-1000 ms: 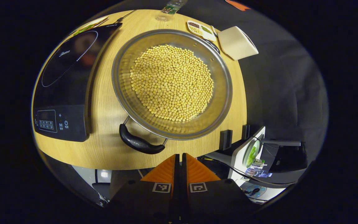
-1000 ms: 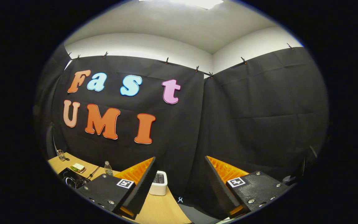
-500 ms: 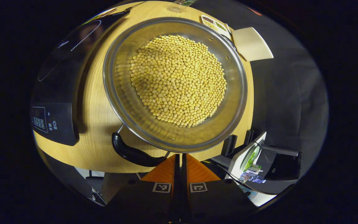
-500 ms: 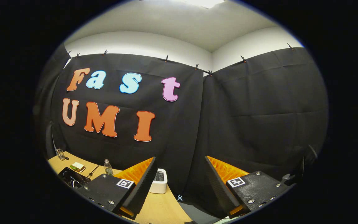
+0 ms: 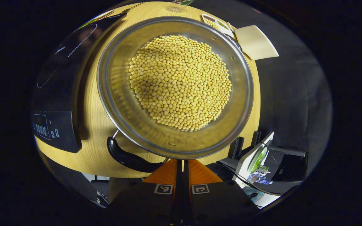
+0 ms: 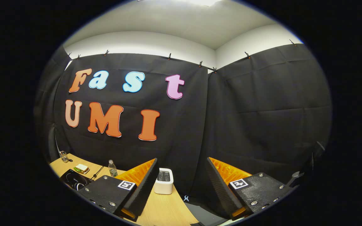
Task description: First push the handle of the pot to place it horizontally, then grasp the pot with both hands and set it on the induction cooktop.
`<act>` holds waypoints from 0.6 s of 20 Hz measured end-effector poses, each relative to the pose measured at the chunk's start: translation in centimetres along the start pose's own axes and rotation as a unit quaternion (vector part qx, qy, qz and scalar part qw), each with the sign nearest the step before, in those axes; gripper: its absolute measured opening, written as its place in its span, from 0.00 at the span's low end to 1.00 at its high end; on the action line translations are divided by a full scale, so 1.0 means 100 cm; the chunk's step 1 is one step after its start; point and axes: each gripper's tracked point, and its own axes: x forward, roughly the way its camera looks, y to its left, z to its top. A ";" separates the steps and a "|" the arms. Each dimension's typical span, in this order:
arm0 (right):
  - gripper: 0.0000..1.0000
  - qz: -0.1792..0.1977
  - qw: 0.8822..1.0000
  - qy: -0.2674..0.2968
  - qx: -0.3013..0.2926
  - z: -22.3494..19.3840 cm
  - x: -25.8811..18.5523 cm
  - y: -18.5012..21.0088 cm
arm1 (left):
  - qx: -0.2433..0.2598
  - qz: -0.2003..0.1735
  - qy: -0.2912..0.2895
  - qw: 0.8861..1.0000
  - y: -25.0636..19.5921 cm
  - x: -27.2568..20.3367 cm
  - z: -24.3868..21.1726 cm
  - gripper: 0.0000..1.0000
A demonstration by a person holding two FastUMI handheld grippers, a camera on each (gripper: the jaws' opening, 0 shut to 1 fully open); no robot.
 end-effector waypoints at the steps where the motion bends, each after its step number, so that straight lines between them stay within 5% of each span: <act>1: 0.94 0.002 1.000 0.001 0.002 -0.002 0.002 0.000 | 0.001 0.011 -0.004 1.000 0.004 0.002 0.003 0.08; 12: 0.97 0.024 0.999 0.017 0.023 -0.021 0.015 0.004 | 0.032 0.115 -0.038 0.992 0.074 -0.021 0.033 0.08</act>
